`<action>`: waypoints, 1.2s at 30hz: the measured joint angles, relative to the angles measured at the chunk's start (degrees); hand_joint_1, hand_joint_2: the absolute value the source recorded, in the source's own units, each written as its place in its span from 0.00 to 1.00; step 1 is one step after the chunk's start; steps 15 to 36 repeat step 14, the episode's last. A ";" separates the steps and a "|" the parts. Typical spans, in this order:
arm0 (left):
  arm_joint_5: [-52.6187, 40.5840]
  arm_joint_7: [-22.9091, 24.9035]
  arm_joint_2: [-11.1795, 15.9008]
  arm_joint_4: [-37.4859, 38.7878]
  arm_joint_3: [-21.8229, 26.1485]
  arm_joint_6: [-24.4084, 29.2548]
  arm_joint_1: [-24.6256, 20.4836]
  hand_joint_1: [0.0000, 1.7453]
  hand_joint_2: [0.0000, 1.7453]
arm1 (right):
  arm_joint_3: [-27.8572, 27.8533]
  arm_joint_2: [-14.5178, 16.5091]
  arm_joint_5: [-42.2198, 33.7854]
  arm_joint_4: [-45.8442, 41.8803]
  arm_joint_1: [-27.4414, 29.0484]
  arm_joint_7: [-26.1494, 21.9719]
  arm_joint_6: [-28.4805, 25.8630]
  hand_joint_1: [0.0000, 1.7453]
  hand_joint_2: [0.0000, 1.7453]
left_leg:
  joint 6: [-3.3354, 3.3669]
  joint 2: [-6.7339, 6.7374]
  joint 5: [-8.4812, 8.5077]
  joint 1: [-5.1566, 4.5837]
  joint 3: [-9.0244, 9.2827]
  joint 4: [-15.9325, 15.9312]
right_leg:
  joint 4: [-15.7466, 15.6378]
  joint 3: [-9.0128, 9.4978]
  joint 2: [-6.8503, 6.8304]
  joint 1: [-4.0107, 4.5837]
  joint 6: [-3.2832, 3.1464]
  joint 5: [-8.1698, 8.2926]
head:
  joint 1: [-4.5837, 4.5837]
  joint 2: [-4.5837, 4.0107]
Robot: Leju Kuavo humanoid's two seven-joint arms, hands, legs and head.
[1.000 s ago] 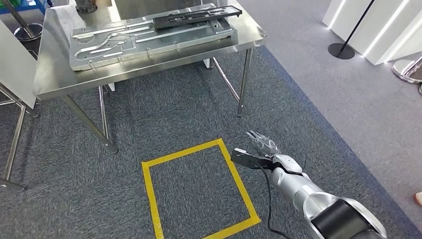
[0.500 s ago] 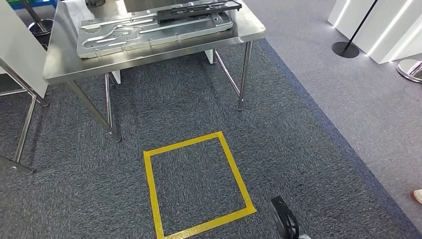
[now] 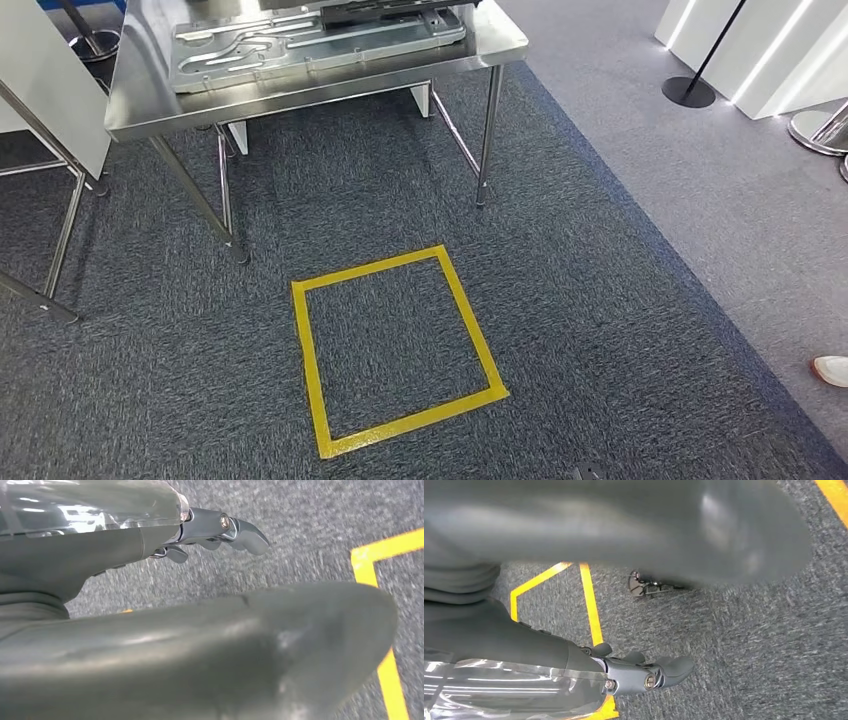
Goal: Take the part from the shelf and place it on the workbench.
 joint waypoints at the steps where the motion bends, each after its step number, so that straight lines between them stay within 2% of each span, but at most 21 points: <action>1: -0.17 0.14 -0.04 0.00 -0.22 0.68 -0.02 0.00 1.00 | -0.12 0.19 0.39 0.07 0.03 0.20 -0.45 0.00 1.00 | -0.42 0.01 0.18 0.00 -0.50 0.52 | -2.08 1.13 0.08 0.19 -0.58 -1.33 | -0.01 0.00; 2: -0.35 0.31 -0.08 0.00 -0.42 1.25 0.00 0.00 1.00 | -0.20 0.31 0.76 0.16 0.12 0.28 -0.91 0.00 1.00 | -0.84 0.03 0.45 0.10 -0.81 0.84 | -2.82 1.20 0.12 0.35 -1.37 -1.85 | -0.01 0.00; 3: -0.49 0.48 -0.09 0.00 -0.55 1.66 0.03 0.00 1.00 | -0.25 0.38 1.09 0.26 0.22 0.28 -1.27 0.00 0.75 | -1.23 0.01 0.43 0.26 -1.03 1.12 | -2.79 0.96 0.01 0.40 -2.02 -1.68 | -0.02 0.00; 4: -0.62 0.68 -0.10 0.00 -0.60 1.97 0.10 0.00 1.00 | -0.27 0.40 1.33 0.34 0.31 0.26 -1.67 0.00 0.50 | -1.60 -0.03 -0.33 0.45 -1.38 1.88 | -2.80 0.73 -0.10 0.47 -2.56 -1.39 | -0.01 0.00; 5: -0.77 0.83 -0.12 0.00 -0.63 2.20 0.19 0.00 1.00 | -0.27 0.41 1.48 0.43 0.39 0.25 -1.95 0.00 0.50 | -1.93 -0.07 -1.91 0.59 -2.06 3.67 | -2.86 0.46 -0.22 0.49 -3.06 -1.02 | -0.01 0.00; 6: -0.88 0.95 -0.14 0.00 -0.67 2.35 0.25 0.00 1.00 | -0.28 0.37 1.56 0.48 0.42 0.21 -2.11 0.00 0.50 | -2.21 -0.11 -4.19 0.68 -3.15 6.61 | -2.85 0.09 -0.31 0.56 -3.41 -0.66 | -0.01 0.00; 8: -1.07 1.20 -0.16 0.00 -0.81 2.55 0.31 0.00 1.00 | -0.29 0.21 1.60 0.56 0.49 0.00 -2.17 0.00 1.00 | -2.50 -0.13 -8.52 0.73 -5.71 14.08 | -2.79 -0.84 -0.33 0.85 -3.76 0.03 | -0.01 0.00; 9: -1.11 1.35 -0.16 0.00 -0.89 2.61 0.34 0.00 1.00 | -0.29 0.13 1.66 0.60 0.55 -0.14 -2.15 0.00 1.00 | -2.48 -0.13 -9.44 0.72 -6.28 16.57 | -2.75 -1.28 -0.33 1.02 -3.83 0.34 | -0.01 0.00; 10: -1.15 1.48 -0.18 0.00 -0.96 2.67 0.38 0.00 1.00 | -0.29 0.09 1.78 0.64 0.62 -0.26 -2.14 0.00 1.00 | -2.30 -0.14 -9.22 0.69 -5.82 17.01 | -2.72 -1.63 -0.32 1.21 -3.86 0.62 | -0.01 0.00; 11: -1.12 1.57 -0.20 0.00 -0.99 2.72 0.41 0.00 1.00 | -0.29 0.07 1.95 0.68 0.67 -0.40 -2.14 0.00 0.75 | -1.95 -0.16 -8.05 0.60 -4.20 15.15 | -2.70 -1.86 -0.30 1.41 -3.88 0.85 | -0.01 0.00; 13: -0.92 1.62 -0.23 0.00 -1.01 2.87 0.35 0.00 1.00 | -0.29 0.07 2.39 0.74 0.70 -0.74 -2.12 0.00 0.25 | -0.52 -0.26 -5.13 0.11 1.20 6.90 | -2.70 -2.06 -0.26 1.67 -3.83 1.20 | -0.01 0.00; 14: -0.86 1.62 -0.24 0.00 -1.01 2.91 0.32 0.00 1.00 | -0.29 0.07 2.51 0.75 0.70 -0.85 -2.12 0.00 0.00 | -0.09 -0.29 -4.37 -0.05 2.79 4.36 | -2.71 -2.07 -0.25 1.72 -3.82 1.27 | -0.01 0.00; 36: -0.86 1.62 -0.24 0.00 -1.01 2.91 0.32 0.00 1.00 | -0.29 0.07 2.51 0.75 0.70 -0.85 -2.12 0.00 0.00 | -0.09 -0.29 -4.37 -0.05 2.79 4.36 | -2.71 -2.07 -0.25 1.72 -3.82 1.27 | -0.01 0.00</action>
